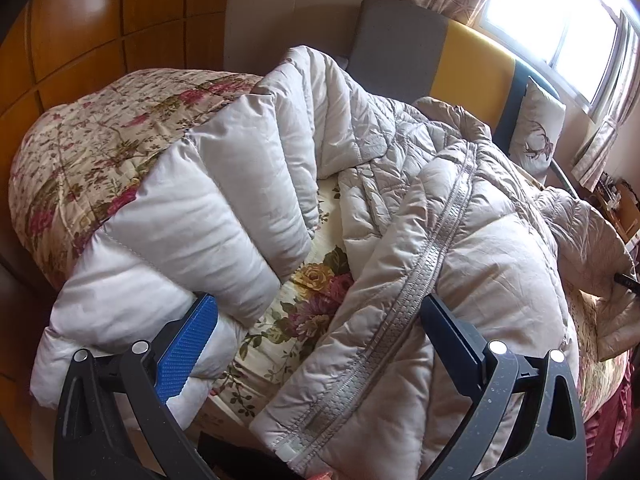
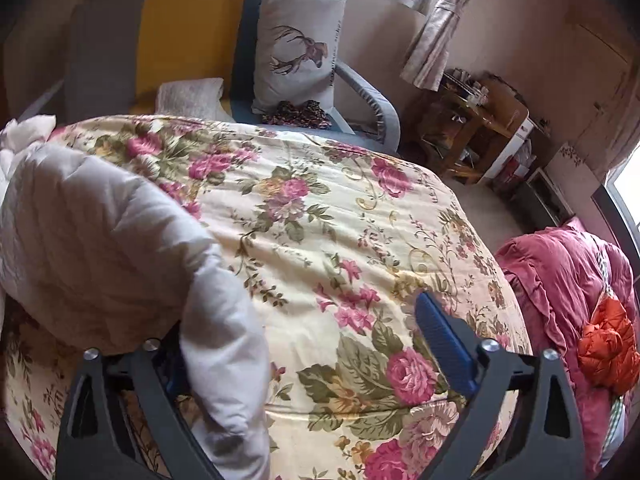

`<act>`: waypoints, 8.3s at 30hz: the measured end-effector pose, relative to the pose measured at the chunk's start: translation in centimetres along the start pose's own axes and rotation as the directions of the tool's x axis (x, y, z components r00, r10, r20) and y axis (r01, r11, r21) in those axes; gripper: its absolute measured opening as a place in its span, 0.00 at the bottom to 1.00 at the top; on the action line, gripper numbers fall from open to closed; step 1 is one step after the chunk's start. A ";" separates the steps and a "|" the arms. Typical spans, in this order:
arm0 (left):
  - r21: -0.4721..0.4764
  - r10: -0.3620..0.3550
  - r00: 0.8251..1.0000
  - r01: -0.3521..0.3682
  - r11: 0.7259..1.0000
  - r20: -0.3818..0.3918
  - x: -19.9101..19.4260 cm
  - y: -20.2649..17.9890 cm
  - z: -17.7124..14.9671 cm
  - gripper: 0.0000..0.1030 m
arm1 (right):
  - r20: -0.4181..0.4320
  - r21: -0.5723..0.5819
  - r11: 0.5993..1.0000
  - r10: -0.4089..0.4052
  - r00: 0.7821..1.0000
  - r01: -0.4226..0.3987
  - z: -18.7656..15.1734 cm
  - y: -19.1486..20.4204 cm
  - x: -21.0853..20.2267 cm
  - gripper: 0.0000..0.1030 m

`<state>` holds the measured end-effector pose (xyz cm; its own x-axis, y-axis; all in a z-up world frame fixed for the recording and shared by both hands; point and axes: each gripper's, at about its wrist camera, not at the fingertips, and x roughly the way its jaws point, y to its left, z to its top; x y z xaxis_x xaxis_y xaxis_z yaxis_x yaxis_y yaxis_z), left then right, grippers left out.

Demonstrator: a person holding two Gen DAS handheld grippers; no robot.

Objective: Fold large clothes

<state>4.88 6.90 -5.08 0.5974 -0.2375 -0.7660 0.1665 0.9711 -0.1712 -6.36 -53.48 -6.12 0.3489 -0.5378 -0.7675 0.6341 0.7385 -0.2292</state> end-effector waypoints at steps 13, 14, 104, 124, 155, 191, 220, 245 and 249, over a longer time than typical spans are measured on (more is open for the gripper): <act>-0.106 0.085 0.996 -0.085 0.991 -0.008 2.0 5.0 1.1 0.97 | -0.009 0.027 0.994 0.103 0.995 -0.103 -2.5 -8.1 -0.8 0.98; -0.115 0.090 0.996 -0.089 0.989 -0.002 1.9 5.3 1.2 0.97 | 0.015 0.074 0.995 0.070 0.997 -0.071 -2.7 -8.7 -1.1 0.98; 0.178 0.540 0.823 -0.566 0.805 0.178 13.4 18.4 23.4 0.07 | 0.176 0.153 0.587 0.775 0.607 -0.795 -12.3 23.1 -5.0 0.98; -0.035 -0.276 0.961 0.276 0.961 -0.016 9.1 5.7 5.9 0.71 | 0.119 0.274 0.466 0.852 0.510 -0.841 -10.5 19.3 -7.5 0.12; -0.083 -0.495 0.862 0.488 0.869 -0.107 2.1 6.0 4.0 0.12 | 0.082 0.213 0.611 0.766 0.638 -0.762 -12.7 11.0 -9.9 0.20; 0.307 -0.118 0.992 0.128 0.943 -0.050 12.9 -6.9 3.6 0.89 | 0.031 -0.097 0.887 0.457 0.889 -0.452 -2.2 26.3 2.5 0.98; -0.809 0.045 0.976 0.149 0.568 0.212 12.7 27.3 9.9 0.81 | 0.063 -0.105 0.941 0.328 0.942 -0.321 -3.3 25.6 1.9 0.98; -0.633 0.133 0.884 0.209 0.746 0.448 1.1 17.4 12.1 0.03 | 0.066 -0.107 0.940 0.331 0.941 -0.323 -3.3 25.7 1.6 0.98; -0.373 0.076 0.866 0.132 0.918 0.493 0.3 8.6 14.7 0.03 | 0.062 -0.106 0.939 0.334 0.941 -0.326 -3.3 25.8 1.6 0.98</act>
<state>18.00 14.82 2.35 0.9174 -0.1443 -0.3709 -0.0612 0.8698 -0.4896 8.27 -33.95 -15.28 0.5824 -0.2847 -0.7614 0.4085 0.9123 -0.0287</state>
